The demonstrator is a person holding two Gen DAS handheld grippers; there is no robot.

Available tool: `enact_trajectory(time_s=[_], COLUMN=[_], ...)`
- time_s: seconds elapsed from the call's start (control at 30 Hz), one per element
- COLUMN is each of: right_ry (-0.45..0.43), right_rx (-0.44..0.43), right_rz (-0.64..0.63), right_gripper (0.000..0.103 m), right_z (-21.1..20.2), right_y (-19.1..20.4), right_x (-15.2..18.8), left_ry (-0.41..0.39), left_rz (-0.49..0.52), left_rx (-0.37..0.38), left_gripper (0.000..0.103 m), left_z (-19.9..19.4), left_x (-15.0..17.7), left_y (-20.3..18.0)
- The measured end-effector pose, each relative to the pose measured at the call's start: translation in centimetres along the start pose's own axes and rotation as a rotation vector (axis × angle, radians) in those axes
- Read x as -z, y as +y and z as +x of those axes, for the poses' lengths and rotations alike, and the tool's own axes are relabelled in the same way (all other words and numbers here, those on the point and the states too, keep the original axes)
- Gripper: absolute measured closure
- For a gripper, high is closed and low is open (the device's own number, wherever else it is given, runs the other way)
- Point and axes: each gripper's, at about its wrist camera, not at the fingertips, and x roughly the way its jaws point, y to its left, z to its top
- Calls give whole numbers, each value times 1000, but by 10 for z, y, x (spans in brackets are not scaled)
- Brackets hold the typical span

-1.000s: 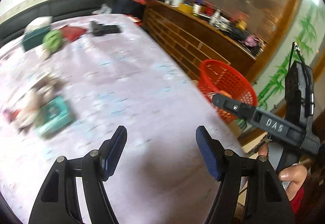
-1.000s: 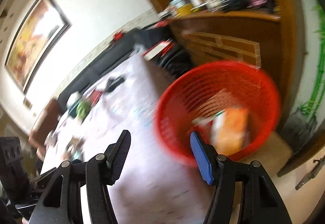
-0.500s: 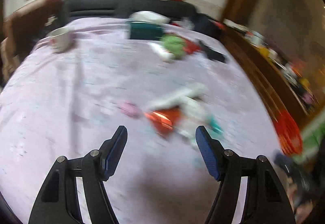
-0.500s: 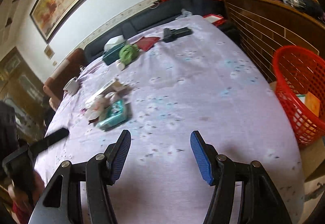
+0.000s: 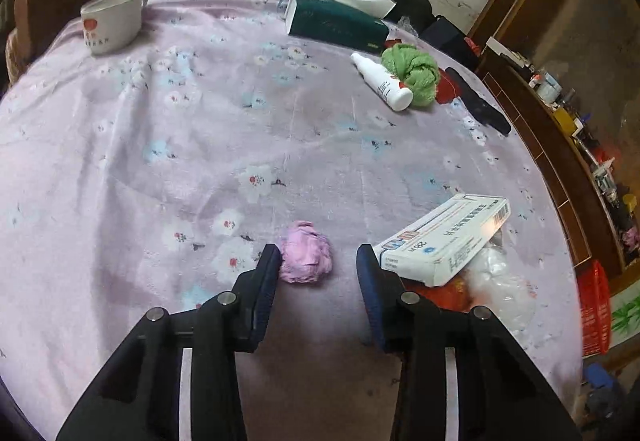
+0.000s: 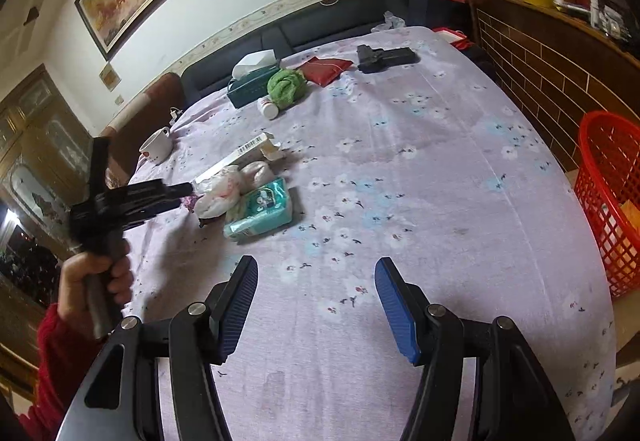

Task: Collect trash
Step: 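Grasp the pink tissue with the left tool while the right tool grasps the white plastic bag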

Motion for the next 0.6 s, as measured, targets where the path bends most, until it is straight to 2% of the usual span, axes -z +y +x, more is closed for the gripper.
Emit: enact_trajectory(time_s=[0.13, 0.23, 0.43, 0.53, 0.6], right_ry=[11, 19, 16, 43, 45], right_rx=[-1, -5, -42, -62, -32], right_rz=[-22, -54, -115, -145, -167], right_gripper=[38, 38, 38, 44, 45], right_z=[8, 20, 61, 91, 107], right_y=[13, 30, 76, 101, 112], right_x=[-7, -16, -40, -51, -54], left_ry=[-38, -52, -119, -125, -129], left_rz=[35, 1, 44, 57, 57], left_rx=[-36, 5, -18, -20, -15], left_gripper=[80, 80, 80, 80, 80], left_z=[1, -3, -15, -16, -17], left_x=[2, 1, 3, 3, 3], left_y=[0, 10, 1, -3, -3])
